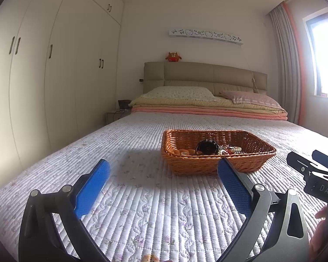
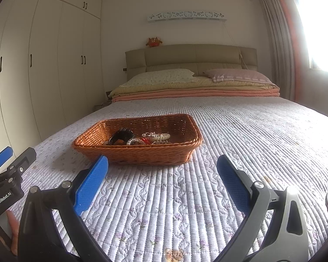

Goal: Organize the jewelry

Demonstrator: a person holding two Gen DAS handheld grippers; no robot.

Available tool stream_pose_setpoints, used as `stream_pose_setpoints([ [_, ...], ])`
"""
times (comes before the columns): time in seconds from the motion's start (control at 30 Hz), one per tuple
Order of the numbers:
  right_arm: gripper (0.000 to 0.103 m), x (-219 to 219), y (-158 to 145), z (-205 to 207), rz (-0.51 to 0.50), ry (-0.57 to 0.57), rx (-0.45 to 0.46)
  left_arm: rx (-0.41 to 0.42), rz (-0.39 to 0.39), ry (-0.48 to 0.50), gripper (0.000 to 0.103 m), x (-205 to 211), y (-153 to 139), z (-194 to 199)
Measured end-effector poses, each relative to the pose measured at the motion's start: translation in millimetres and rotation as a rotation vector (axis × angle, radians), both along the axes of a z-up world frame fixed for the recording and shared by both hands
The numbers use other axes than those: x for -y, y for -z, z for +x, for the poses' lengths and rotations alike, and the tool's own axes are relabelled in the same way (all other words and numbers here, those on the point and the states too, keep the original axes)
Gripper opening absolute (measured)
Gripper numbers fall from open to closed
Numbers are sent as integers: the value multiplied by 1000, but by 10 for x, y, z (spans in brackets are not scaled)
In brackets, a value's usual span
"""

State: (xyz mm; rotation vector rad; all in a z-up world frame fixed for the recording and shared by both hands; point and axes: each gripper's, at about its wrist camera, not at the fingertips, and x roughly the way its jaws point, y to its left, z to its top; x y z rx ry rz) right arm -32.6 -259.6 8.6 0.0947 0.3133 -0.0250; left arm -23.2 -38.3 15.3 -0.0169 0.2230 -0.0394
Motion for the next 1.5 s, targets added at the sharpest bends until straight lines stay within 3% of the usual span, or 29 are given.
stream_pose_setpoints([
  [1.5,95,-27,-13,-13,-3,-11,3,-12,-2,-2,95,-4,1,15],
])
